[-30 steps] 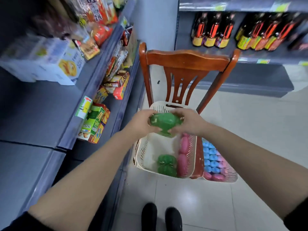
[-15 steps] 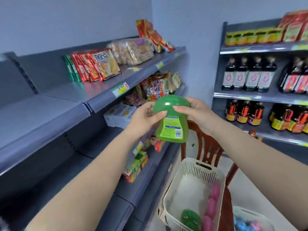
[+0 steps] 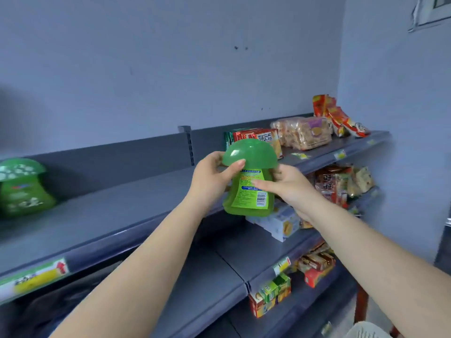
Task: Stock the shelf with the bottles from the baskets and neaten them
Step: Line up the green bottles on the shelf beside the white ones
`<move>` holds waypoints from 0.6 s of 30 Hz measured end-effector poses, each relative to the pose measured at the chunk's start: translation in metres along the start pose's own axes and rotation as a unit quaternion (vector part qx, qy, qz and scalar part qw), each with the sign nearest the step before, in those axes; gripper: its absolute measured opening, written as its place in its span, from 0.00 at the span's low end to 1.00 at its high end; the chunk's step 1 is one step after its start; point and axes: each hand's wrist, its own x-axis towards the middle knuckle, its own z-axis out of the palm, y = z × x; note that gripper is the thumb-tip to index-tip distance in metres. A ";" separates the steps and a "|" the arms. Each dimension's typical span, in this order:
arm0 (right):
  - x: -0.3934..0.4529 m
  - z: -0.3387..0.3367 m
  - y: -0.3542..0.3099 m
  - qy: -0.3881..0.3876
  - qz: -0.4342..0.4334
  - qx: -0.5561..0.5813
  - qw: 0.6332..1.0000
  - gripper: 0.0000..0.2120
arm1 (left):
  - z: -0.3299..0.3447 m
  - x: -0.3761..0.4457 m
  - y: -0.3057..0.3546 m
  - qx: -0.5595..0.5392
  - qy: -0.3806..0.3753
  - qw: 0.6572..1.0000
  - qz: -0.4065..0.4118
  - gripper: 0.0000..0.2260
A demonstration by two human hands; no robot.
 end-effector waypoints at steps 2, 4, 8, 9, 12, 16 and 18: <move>0.009 0.025 -0.003 -0.001 -0.019 0.016 1.000 0.12 | -0.024 -0.001 0.003 0.013 0.027 1.000 0.005 0.05; 0.018 0.050 -0.007 -0.004 -0.035 0.038 0.999 0.11 | -0.048 -0.004 0.006 0.008 0.056 0.998 0.001 0.05; 0.032 0.106 -0.019 -0.008 -0.065 0.065 0.996 0.11 | -0.094 -0.011 0.007 0.014 0.151 0.988 0.007 0.14; 0.036 0.120 -0.020 -0.007 -0.071 0.071 0.995 0.11 | -0.104 -0.015 0.005 0.029 0.180 0.983 0.016 0.17; 0.048 0.160 -0.025 0.007 -0.075 0.089 0.993 0.11 | -0.133 -0.035 -0.009 0.116 0.227 0.965 0.062 0.22; 0.060 0.215 -0.033 0.006 -0.054 0.148 0.987 0.10 | -0.166 -0.058 -0.033 0.303 0.180 0.930 0.100 0.27; 0.062 0.242 -0.039 -0.013 -0.039 0.182 0.982 0.12 | -0.181 -0.062 -0.037 0.327 0.181 0.923 0.088 0.33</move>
